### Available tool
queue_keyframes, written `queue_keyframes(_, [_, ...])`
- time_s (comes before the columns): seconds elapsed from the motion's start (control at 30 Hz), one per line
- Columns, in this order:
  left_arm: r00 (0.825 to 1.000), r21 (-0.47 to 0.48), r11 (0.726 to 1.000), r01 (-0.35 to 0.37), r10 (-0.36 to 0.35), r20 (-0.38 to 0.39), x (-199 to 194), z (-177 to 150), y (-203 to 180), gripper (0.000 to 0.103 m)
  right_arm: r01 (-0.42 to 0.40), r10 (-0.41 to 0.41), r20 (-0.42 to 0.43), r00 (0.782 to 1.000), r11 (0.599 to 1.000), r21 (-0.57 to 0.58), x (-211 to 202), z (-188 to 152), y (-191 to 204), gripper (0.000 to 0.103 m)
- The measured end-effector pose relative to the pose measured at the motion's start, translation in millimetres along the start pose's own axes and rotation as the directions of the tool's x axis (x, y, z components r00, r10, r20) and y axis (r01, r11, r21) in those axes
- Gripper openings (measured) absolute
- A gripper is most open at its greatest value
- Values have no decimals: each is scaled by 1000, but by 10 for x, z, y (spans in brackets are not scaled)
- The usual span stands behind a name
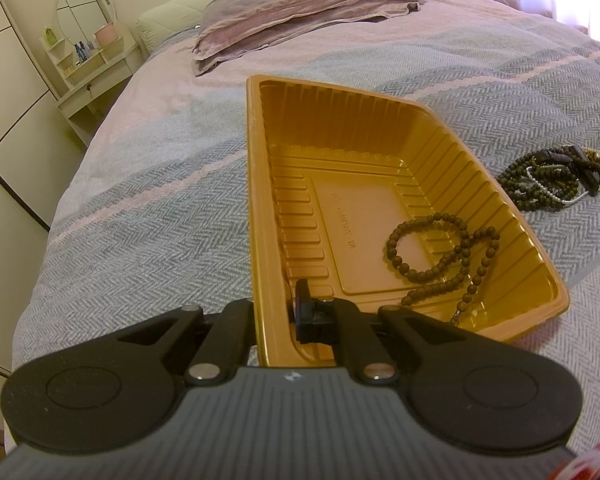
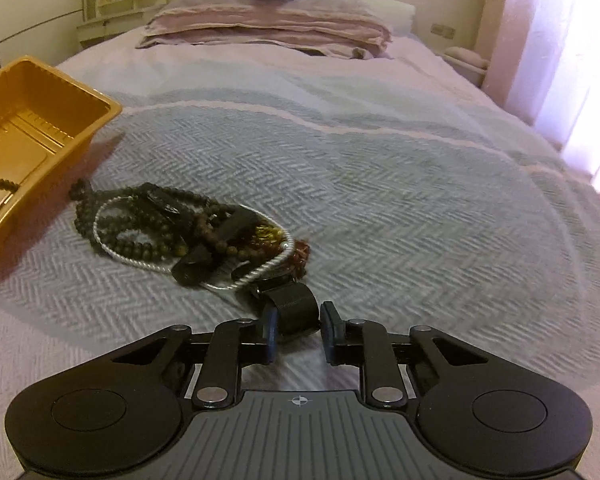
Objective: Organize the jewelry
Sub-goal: 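Grasp a black bracelet from the pile with the right tool, then carry the black bracelet to the tray and open the right tool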
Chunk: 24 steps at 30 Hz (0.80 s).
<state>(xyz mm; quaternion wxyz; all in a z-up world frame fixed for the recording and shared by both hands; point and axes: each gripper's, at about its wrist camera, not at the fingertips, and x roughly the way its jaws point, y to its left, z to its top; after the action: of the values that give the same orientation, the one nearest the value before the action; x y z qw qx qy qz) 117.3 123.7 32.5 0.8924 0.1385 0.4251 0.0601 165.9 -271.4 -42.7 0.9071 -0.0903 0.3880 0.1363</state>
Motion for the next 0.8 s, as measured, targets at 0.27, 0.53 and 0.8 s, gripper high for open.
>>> queue_keyframes(0.27, [1000, -4, 1000, 3, -3, 0, 10, -1, 7, 4, 34, -36, 34, 999, 998, 53, -383, 2, -141, 21])
queue_keyframes(0.53, [1000, -8, 1000, 4, -4, -1, 13, 1, 11, 3, -11, 6, 84, 996, 998, 60, -590, 152, -62, 21])
queue_keyframes(0.8, [1000, -7, 1000, 4, -4, -1, 14, 3, 12, 4, -225, 216, 163, 963, 974, 38, -704, 537, 434, 21])
